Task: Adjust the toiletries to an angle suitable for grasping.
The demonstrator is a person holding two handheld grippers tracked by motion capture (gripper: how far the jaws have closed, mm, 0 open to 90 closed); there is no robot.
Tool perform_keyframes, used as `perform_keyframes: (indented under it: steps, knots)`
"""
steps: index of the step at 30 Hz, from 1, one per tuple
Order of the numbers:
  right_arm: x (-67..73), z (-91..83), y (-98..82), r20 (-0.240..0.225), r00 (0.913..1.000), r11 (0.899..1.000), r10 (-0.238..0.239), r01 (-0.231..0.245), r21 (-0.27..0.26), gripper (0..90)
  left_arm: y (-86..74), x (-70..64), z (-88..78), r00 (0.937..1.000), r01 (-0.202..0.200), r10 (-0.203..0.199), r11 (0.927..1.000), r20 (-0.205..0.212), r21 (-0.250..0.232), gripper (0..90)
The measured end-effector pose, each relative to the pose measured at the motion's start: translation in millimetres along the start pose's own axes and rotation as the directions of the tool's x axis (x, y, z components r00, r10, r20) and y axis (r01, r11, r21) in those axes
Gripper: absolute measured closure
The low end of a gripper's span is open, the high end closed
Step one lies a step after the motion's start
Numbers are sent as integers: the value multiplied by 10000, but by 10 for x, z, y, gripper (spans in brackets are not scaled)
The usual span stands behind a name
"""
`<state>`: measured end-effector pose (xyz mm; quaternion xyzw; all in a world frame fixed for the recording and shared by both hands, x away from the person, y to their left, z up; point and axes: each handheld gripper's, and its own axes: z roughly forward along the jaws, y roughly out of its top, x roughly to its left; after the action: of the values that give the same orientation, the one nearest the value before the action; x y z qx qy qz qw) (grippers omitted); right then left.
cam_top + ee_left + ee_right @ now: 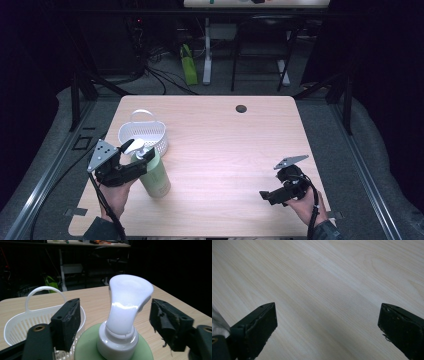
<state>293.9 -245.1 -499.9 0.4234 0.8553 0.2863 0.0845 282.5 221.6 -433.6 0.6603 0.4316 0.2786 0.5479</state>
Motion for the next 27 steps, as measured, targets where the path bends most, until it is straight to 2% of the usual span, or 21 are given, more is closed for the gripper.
perform_keyframes:
  steps: [6, 15, 18, 22, 27]
  knots:
    - [2, 8, -1, -42, 10000, 10000, -3, 3, 21, 20, -1, 28, -18, 9998, 175, -177, 9995, -41, -271, 340]
    - [4, 21, 3, -91, 10000, 10000, 5, -4, 55, 21, 1, 31, -22, 9998, 172, -169, 9990, 73, -422, 393]
    - [3, 22, 5, -100, 9999, 10000, 57, -56, 78, 22, -1, 37, -24, 9997, 214, -208, 9985, 115, -503, 461]
    - [-6, 20, 3, -30, 10000, 10000, 27, -27, 57, 22, -5, 42, -23, 9994, 264, -252, 9983, 238, -511, 506]
    - [-7, 24, 2, -21, 10000, 9999, -11, 11, 103, 25, 1, 29, -25, 9989, 88, -56, 9976, 459, -685, 602]
